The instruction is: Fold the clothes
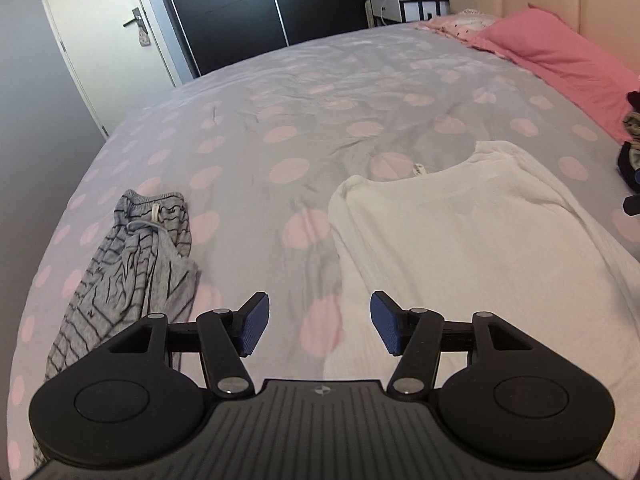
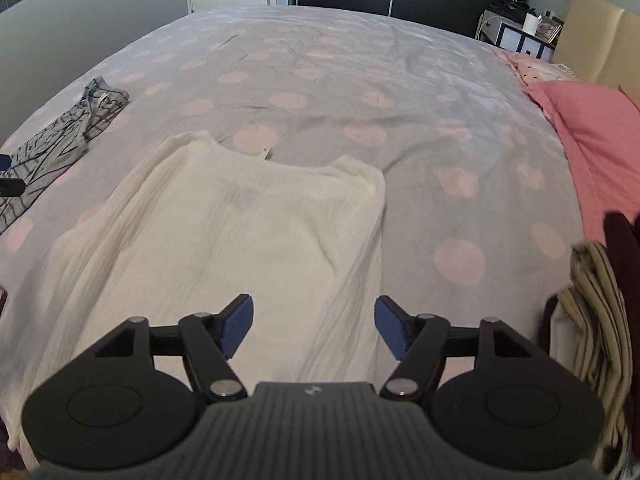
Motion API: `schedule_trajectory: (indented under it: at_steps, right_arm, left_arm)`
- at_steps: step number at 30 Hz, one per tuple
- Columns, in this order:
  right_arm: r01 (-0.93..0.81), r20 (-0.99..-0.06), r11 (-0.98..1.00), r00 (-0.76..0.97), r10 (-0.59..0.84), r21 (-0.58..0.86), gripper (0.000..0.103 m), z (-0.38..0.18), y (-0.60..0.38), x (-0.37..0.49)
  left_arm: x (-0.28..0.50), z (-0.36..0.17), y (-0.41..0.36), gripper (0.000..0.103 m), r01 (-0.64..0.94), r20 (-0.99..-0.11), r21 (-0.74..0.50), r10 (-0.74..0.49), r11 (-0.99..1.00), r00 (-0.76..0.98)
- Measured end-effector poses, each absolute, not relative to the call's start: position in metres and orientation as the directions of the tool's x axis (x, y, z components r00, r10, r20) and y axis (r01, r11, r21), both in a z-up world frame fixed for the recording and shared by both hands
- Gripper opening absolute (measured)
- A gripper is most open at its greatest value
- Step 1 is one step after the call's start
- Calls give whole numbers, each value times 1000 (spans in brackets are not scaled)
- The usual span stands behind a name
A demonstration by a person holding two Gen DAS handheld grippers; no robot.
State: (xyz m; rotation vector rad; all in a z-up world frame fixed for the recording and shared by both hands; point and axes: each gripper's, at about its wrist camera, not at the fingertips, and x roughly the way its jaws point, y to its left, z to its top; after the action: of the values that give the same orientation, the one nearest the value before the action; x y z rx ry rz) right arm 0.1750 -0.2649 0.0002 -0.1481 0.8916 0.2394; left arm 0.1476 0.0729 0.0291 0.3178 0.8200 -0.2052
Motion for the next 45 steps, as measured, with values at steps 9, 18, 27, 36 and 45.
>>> schedule_trajectory:
  at_steps: [9, 18, 27, 36, 45]
  right_arm:
    - [-141, -785, 987, 602, 145, 75, 71, -19, -292, 100]
    - [-215, -844, 967, 487, 225, 134, 65, -59, -284, 70]
    - [-227, -874, 955, 404, 271, 192, 34, -91, -272, 81]
    - [-125, -863, 989, 488, 130, 79, 2, -58, -309, 90]
    - [77, -689, 924, 644, -332, -374, 2, -17, -362, 100]
  left_arm:
    - [99, 3, 67, 54, 289, -800, -7, -179, 957, 573]
    - [89, -43, 57, 53, 318, -864, -24, -179, 948, 470]
    - [96, -67, 74, 34, 278, -904, -32, -147, 960, 402]
    - [95, -69, 62, 36, 300, -908, -41, -160, 953, 387]
    - [100, -74, 59, 26, 293, -918, -28, -141, 956, 371]
